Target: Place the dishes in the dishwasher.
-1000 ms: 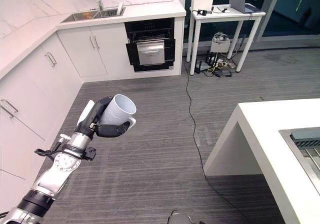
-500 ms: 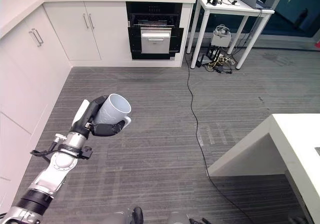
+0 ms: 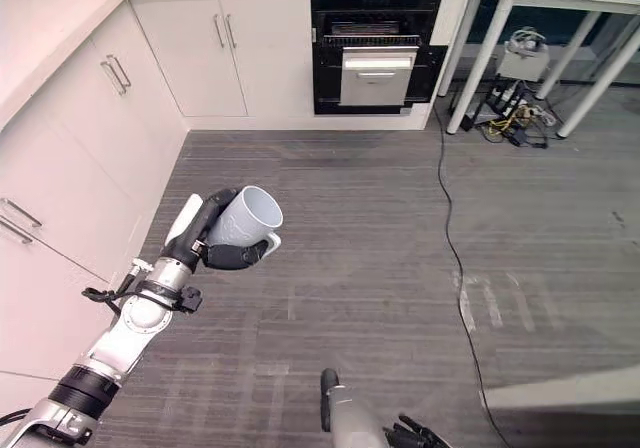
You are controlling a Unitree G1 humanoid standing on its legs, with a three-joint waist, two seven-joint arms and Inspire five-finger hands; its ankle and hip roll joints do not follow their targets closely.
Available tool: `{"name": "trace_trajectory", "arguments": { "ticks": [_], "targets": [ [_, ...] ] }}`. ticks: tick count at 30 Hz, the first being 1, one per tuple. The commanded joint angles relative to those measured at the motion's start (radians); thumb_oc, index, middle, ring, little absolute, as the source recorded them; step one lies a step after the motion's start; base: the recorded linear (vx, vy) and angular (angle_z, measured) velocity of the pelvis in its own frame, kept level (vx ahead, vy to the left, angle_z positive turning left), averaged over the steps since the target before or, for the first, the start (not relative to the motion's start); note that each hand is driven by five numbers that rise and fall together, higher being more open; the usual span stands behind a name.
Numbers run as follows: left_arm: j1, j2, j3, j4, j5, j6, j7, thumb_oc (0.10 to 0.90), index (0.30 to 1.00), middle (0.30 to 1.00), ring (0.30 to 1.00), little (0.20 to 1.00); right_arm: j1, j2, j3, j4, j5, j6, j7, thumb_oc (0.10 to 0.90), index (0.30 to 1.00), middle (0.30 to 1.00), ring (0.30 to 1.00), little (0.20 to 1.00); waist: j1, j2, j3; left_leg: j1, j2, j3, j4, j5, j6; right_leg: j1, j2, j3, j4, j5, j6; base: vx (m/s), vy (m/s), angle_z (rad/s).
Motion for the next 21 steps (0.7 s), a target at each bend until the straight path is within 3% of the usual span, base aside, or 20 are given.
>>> {"name": "trace_trajectory", "arguments": {
  "ticks": [1,2,4,5,8,10,11,13,14,17,18,19,21],
  "targets": [
    [-0.099,0.042,0.087,-0.176,-0.040,-0.069,0.003,0.400,0.300,0.300,0.300,0.300,-0.011,-0.033,0.006,0.026,0.049,-0.068,0.019,0.800,0.900,0.900,0.900,0.900,0.021,-0.023,-0.054,-0.223,0.157,-0.046,0.167,-0.022,0.025,0.135,-0.016,-0.027,-0.121,-0.113,0.167,0.56,-0.105,0.26],
    [-0.101,0.063,0.096,-0.170,-0.063,-0.078,-0.010,0.400,0.300,0.300,0.300,0.300,-0.024,-0.040,-0.003,0.020,0.054,-0.078,0.029,0.800,0.900,0.900,0.900,0.900,0.028,-0.012,-0.045,-0.256,0.152,-0.011,-0.038,-0.039,0.046,0.168,0.008,-0.011,-0.121,-0.145,0.166,0.47,0.011,0.08],
    [-0.103,0.079,0.096,-0.165,-0.080,-0.084,-0.008,0.400,0.300,0.300,0.300,0.300,-0.029,-0.041,-0.001,0.010,0.058,-0.080,0.021,0.800,0.900,0.900,0.900,0.900,0.037,-0.012,-0.039,-0.264,0.139,-0.003,-0.157,-0.018,0.042,0.190,0.020,0.002,-0.121,-0.164,0.170,0.33,0.059,-0.18],
    [-0.104,0.082,0.096,-0.163,-0.084,-0.086,-0.008,0.400,0.300,0.300,0.300,0.300,-0.030,-0.042,-0.001,0.007,0.060,-0.081,0.017,0.800,0.900,0.900,0.900,0.900,0.039,-0.012,-0.038,-0.267,0.135,-0.002,-0.183,-0.013,0.041,0.195,0.023,0.005,-0.121,-0.168,0.171,0.34,0.074,-0.22],
    [-0.073,0.093,0.105,-0.172,-0.080,-0.104,-0.019,0.400,0.300,0.300,0.300,0.300,-0.040,-0.048,0.014,-0.008,0.097,-0.091,-0.013,0.800,0.900,0.900,0.900,0.900,0.072,0.042,-0.027,-0.486,0.180,-0.064,-0.218,0.048,-0.009,0.261,0.115,0.031,-0.121,-0.217,0.161,0.51,0.091,-0.25],
    [-0.055,0.093,0.118,-0.176,-0.071,-0.118,-0.028,0.400,0.300,0.300,0.300,0.300,-0.040,-0.056,0.011,-0.009,0.102,-0.109,-0.020,0.800,0.900,0.900,0.900,0.900,0.083,0.049,-0.027,-0.541,0.198,-0.048,-0.218,0.058,-0.017,0.294,0.121,0.030,-0.121,-0.238,0.158,0.48,0.089,-0.33],
    [-0.042,0.090,0.129,-0.177,-0.063,-0.127,-0.027,0.400,0.300,0.300,0.300,0.300,-0.048,-0.057,0.009,-0.013,0.094,-0.113,-0.027,0.800,0.900,0.900,0.900,0.900,0.086,0.051,-0.031,-0.538,0.206,-0.032,-0.218,0.062,-0.013,0.307,0.119,0.029,-0.121,-0.252,0.158,0.62,0.173,-0.78],
    [-0.004,0.092,0.163,-0.182,-0.049,-0.138,-0.056,0.400,0.300,0.300,0.300,0.300,-0.063,-0.043,0.000,-0.050,0.099,-0.093,-0.101,0.800,0.900,0.900,0.900,0.900,0.116,0.037,-0.055,-0.464,0.156,-0.022,-0.218,0.015,0.044,0.439,0.115,0.040,-0.121,-0.298,0.164,0.92,0.225,-1.31],
    [-0.014,0.099,0.158,-0.182,-0.046,-0.135,-0.084,0.400,0.300,0.300,0.300,0.300,-0.049,-0.016,-0.025,-0.063,0.103,-0.099,-0.123,0.800,0.900,0.900,0.900,0.900,0.113,0.025,-0.064,-0.416,0.140,0.003,-0.218,-0.029,0.082,0.429,0.102,0.016,0.034,-0.202,0.219,0.67,0.155,-1.20],
    [-0.027,0.112,0.136,-0.171,-0.036,-0.135,-0.078,0.400,0.300,0.300,0.300,0.300,-0.030,0.012,-0.043,-0.103,0.061,-0.101,-0.146,0.800,0.900,0.900,0.900,0.900,0.094,0.025,-0.061,-0.354,0.123,0.003,-0.218,-0.069,0.117,0.282,0.091,0.002,0.325,-0.002,0.311,0.33,0.135,-0.39],
    [-0.032,0.118,0.125,-0.172,-0.036,-0.130,-0.069,0.400,0.300,0.300,0.300,0.300,-0.028,0.022,-0.038,-0.113,0.059,-0.108,-0.156,0.800,0.900,0.900,0.900,0.900,0.080,0.038,-0.062,-0.319,0.136,0.009,-0.218,-0.088,0.120,0.196,0.087,-0.039,0.352,0.010,0.315,0.24,0.085,0.07],
    [-0.034,0.120,0.122,-0.173,-0.035,-0.130,-0.067,0.400,0.300,0.300,0.300,0.300,-0.028,0.024,-0.036,-0.115,0.061,-0.111,-0.159,0.800,0.900,0.900,0.900,0.900,0.076,0.042,-0.063,-0.312,0.140,0.009,-0.218,-0.093,0.119,0.177,0.083,-0.050,0.348,0.006,0.312,0.25,0.042,0.13],
    [-0.049,0.124,0.104,-0.171,-0.027,-0.131,-0.060,0.400,0.300,0.300,0.300,0.300,-0.027,0.022,-0.030,-0.119,0.066,-0.114,-0.165,0.800,0.900,0.900,0.900,0.900,0.054,0.059,-0.061,-0.268,0.155,0.003,-0.218,-0.111,0.114,0.116,0.054,-0.094,0.264,-0.049,0.273,0.21,-0.008,0.04]
  ]
}}
